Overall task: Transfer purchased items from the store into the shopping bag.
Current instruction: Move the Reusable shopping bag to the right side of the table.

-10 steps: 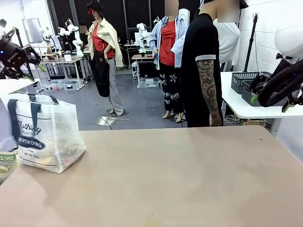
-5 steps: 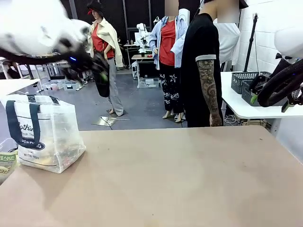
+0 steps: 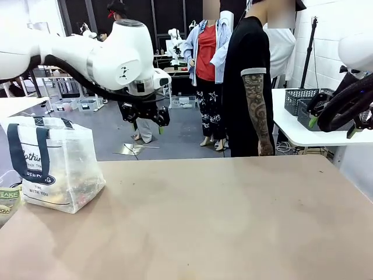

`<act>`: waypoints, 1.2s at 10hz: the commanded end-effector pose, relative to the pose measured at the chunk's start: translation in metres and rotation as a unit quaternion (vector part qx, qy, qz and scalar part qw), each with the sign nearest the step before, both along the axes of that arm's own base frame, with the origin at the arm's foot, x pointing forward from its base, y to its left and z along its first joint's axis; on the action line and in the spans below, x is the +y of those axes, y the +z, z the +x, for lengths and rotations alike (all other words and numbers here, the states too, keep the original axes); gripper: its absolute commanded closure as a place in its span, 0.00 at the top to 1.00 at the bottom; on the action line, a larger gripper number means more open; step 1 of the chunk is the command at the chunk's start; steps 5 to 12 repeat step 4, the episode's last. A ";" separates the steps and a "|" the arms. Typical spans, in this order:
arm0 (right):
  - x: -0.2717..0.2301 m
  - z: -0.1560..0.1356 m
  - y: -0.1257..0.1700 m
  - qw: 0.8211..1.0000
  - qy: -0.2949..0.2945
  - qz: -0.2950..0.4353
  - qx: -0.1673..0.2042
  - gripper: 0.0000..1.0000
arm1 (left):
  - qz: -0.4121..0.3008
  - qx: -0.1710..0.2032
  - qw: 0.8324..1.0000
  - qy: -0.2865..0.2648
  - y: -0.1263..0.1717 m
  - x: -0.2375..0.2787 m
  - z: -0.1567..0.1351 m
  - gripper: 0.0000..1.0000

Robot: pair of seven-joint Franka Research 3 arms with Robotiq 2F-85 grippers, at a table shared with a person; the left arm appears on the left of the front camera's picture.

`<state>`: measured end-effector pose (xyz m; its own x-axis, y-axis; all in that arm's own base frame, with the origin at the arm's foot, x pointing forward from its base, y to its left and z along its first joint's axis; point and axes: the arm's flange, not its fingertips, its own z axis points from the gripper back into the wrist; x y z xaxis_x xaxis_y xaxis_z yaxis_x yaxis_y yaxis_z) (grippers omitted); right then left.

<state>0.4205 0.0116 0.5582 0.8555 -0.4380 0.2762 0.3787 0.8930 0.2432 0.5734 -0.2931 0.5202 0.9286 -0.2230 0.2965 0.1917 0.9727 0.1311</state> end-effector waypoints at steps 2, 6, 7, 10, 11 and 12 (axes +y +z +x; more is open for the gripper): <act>-0.001 0.000 -0.001 1.000 0.004 -0.004 -0.004 1.00 | -0.001 0.040 0.998 -0.052 -0.003 0.002 0.019 1.00; -0.001 0.000 -0.001 1.000 0.004 -0.004 -0.004 1.00 | 0.007 0.009 1.000 -0.013 -0.003 0.000 0.005 1.00; -0.001 0.000 -0.001 1.000 0.004 -0.004 -0.004 1.00 | 0.007 0.009 1.000 -0.013 -0.003 0.000 0.005 1.00; -0.001 0.000 -0.001 1.000 0.004 -0.004 -0.004 1.00 | 0.007 0.009 1.000 -0.013 -0.003 0.000 0.005 1.00; -0.001 0.000 -0.001 1.000 0.004 -0.004 -0.004 1.00 | 0.007 0.009 1.000 -0.013 -0.003 0.000 0.005 1.00; -0.001 0.000 -0.001 1.000 0.004 -0.004 -0.004 1.00 | 0.007 0.009 1.000 -0.013 -0.003 0.000 0.005 1.00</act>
